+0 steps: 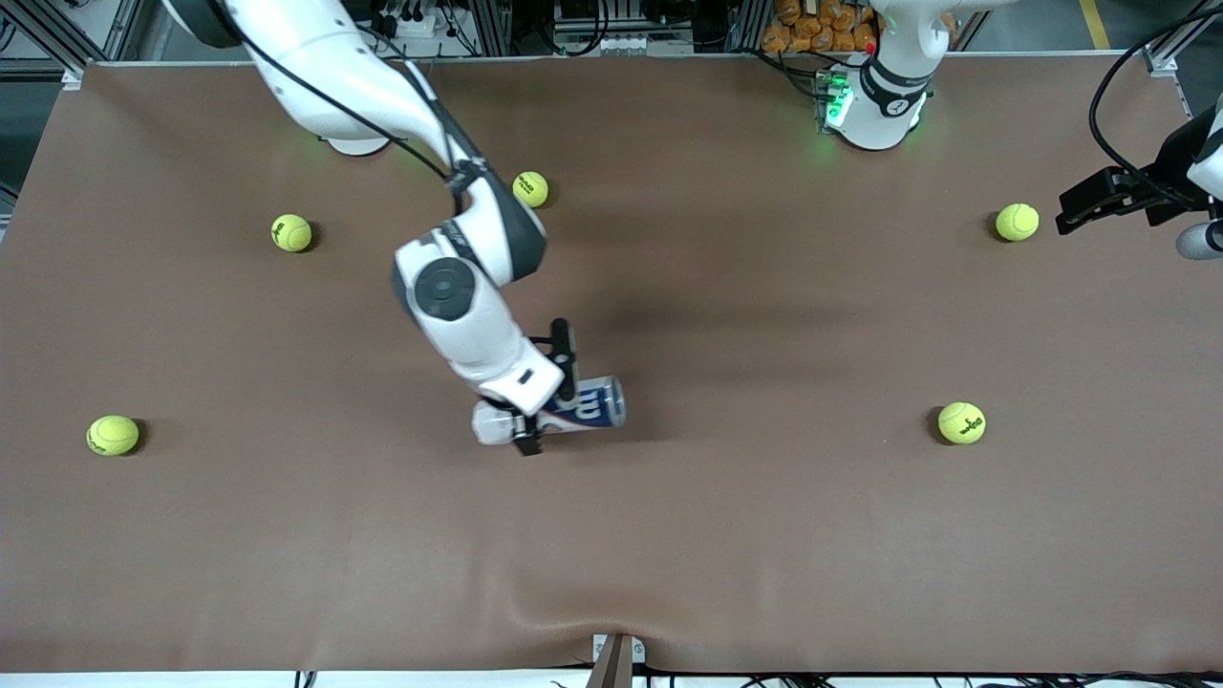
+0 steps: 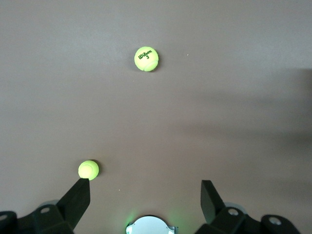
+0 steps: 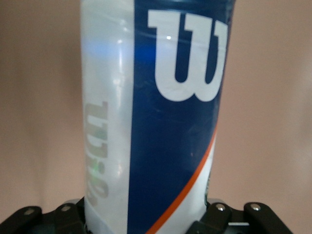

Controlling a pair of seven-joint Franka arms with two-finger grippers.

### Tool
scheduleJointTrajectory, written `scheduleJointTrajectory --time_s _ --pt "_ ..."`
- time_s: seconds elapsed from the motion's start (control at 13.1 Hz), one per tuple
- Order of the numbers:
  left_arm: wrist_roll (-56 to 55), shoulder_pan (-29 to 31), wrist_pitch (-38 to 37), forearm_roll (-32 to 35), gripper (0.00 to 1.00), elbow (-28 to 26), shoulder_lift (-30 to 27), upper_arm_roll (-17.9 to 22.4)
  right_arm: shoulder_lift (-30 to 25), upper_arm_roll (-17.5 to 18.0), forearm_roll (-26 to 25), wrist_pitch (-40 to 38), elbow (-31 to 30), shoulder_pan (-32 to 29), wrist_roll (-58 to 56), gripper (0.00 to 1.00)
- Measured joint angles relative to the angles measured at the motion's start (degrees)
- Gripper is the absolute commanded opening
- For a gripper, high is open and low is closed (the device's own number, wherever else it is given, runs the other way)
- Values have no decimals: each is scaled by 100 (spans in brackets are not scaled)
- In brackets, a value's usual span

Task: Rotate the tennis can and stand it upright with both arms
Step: 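Lift the can with the right gripper and carry it toward table center, then lower the can on its side and open the right gripper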

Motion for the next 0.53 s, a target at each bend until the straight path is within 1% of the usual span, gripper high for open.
scheduleJointTrajectory --time_s 0.15,0.23,0.46,0.53 --pt "0 0 0 0 100 -25 29 0 210 -30 -222 165 2 225 427 64" --pt "0 0 0 0 100 -49 47 -2 272 -37 -484 225 4 332 858 64" --pt "0 -6 0 0 100 -82 102 -16 463 -41 -1672 242 92 800 2539 65" --pt "0 -9 0 0 100 -83 116 -20 592 -45 -1939 240 174 941 2891 67"
